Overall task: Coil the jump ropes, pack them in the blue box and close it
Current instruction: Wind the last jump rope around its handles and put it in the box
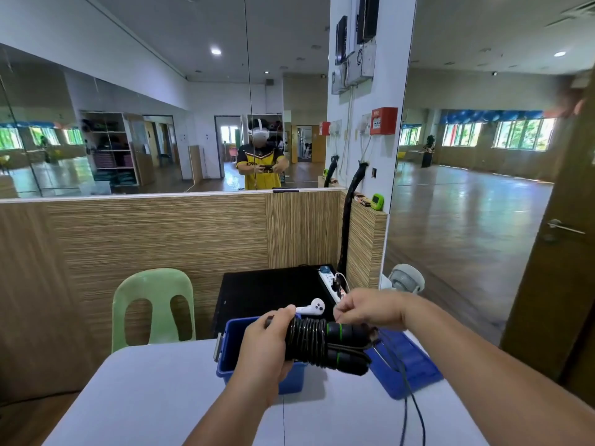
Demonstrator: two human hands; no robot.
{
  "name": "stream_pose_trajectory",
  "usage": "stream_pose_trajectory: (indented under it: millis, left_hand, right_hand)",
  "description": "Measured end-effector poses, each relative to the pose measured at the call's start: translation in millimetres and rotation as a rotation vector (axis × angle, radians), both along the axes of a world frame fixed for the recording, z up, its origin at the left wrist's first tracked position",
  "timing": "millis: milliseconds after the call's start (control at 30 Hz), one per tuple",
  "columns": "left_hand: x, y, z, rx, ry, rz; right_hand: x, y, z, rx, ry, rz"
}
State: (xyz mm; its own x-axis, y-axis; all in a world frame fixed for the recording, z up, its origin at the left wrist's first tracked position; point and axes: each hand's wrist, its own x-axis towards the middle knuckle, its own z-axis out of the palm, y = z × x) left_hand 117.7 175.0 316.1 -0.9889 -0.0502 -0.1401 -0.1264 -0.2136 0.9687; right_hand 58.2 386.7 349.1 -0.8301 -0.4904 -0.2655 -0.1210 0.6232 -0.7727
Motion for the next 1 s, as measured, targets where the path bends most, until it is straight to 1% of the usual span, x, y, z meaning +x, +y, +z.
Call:
stream_pose_trajectory:
  millis: [67,133,233,300,367,467,600,733,833,933,1000]
  left_hand:
    - [-2,-1,-2,-0.098,0.047,0.027]
    - [-4,-2,-6,-0.178,0.085,0.055]
    - [-7,-2,-13,-0.316,0.133,0.129]
    - [-8,-2,-19,-0.373,0.150,0.182]
    - [-8,-2,-22,-0.345,0.145,0.224]
    - [-11,-3,-22,-0.302,0.154,0.321]
    - [-16,-2,-19,-0.252,0.150,0.432]
    - [-21,0,-21,-0.169,0.110,0.464]
    - [-20,4,-22,-0.048,0.046,0.473]
    - [-19,9,-18,0.124,-0.026,0.423]
    - [-17,12,-15,0.140,-0.037,0.377]
  right_hand:
    - [-2,-6,21,0.070,0.009,0.021]
    - [-1,-14,34,0.141,0.035,-0.004]
    - [7,-26,39,0.190,0.054,-0.129]
    - [15,-33,37,0.166,0.055,-0.194]
    - [24,-40,32,0.068,0.022,-0.239]
    - [40,-50,20,-0.159,-0.059,-0.309]
    - [62,-67,-10,-0.340,-0.029,-0.365]
    - [75,-77,-46,-0.496,-0.025,-0.417]
    - [87,-80,-70,-0.623,-0.107,-0.426]
    - [94,-74,-91,-0.698,-0.175,-0.411]
    - [92,-63,-100,-0.715,-0.160,-0.385]
